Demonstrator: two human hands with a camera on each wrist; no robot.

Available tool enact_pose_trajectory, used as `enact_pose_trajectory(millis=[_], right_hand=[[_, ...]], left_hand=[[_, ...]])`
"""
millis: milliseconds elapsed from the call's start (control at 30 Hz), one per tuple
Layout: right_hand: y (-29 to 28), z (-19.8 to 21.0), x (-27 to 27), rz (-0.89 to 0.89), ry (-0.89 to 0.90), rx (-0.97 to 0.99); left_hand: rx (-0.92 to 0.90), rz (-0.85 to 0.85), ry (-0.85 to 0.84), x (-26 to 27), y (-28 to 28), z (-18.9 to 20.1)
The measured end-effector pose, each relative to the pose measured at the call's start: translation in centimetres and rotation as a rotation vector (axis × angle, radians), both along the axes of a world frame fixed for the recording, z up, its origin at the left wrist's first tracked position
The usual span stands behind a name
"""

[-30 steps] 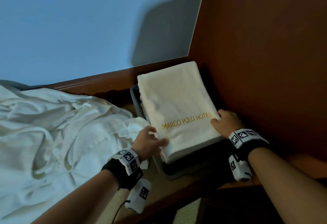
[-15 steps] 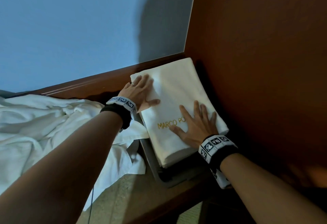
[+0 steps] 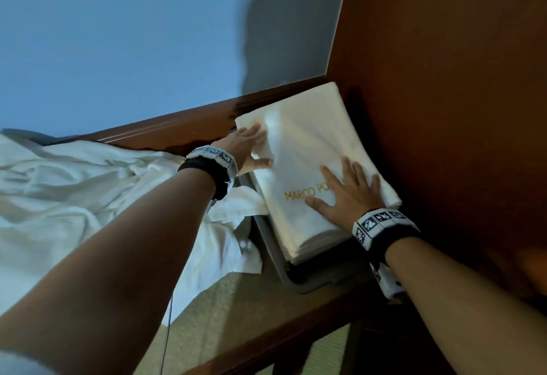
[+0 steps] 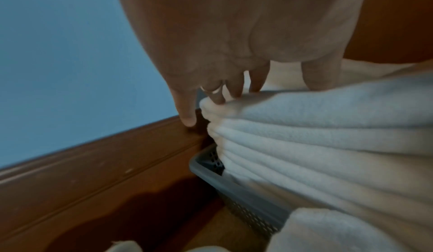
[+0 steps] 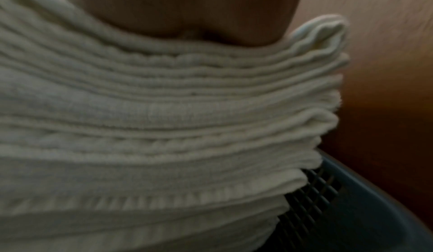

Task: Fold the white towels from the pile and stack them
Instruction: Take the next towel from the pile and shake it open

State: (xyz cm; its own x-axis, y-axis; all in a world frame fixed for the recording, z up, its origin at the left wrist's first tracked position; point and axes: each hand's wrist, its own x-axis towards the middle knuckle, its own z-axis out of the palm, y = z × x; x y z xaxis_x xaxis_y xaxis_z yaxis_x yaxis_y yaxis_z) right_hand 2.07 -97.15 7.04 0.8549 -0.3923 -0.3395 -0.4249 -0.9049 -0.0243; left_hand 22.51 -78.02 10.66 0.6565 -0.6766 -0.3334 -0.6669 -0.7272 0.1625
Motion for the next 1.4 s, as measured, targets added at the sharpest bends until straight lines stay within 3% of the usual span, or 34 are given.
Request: enact_pose_trajectory(millis=[200, 367, 533, 667, 800, 1033, 1200, 1300, 1400], right_hand=[[4.0, 1.7, 0.2, -0.149, -0.05, 0.021], [12.8, 4.6, 0.9, -0.142, -0.232, 0.091], [25.6, 7.1, 3.8, 0.028, -0.253, 0.275], [35.7, 7.4, 6.3, 0.257, -0.24, 0.288], [44.0, 7.6, 8.9, 0.436, -0.202, 0.271], [51.6, 6.1, 15.8, 0.612, -0.195, 0.243], [54.0, 4.1, 21.3, 0.69, -0.282, 0.223], [54.8, 3.0, 24.1, 0.696, -0.217, 0.215], [55.1, 3.0, 25.4, 0.743, -0.177, 0.178]], left_hand=[[-0.043, 0.136, -0.029, -1.5, 8.9, 4.2], [-0.094, 0.222, -0.036, -3.6, 21.2, 6.8], [-0.124, 0.392, -0.071, -5.7, 36.5, 8.7], [-0.124, 0.572, -0.092, -6.6, 47.8, 9.6], [-0.08, 0.724, -0.108, -7.4, 55.3, 9.2], [-0.103, 0.809, -0.076, -6.5, 57.2, 3.6], [-0.126, 0.819, -0.124, -3.8, 54.1, -0.4], [-0.051, 0.812, -0.174, -2.6, 52.8, -2.2], [-0.112, 0.813, -0.225, -1.9, 53.7, -2.1]])
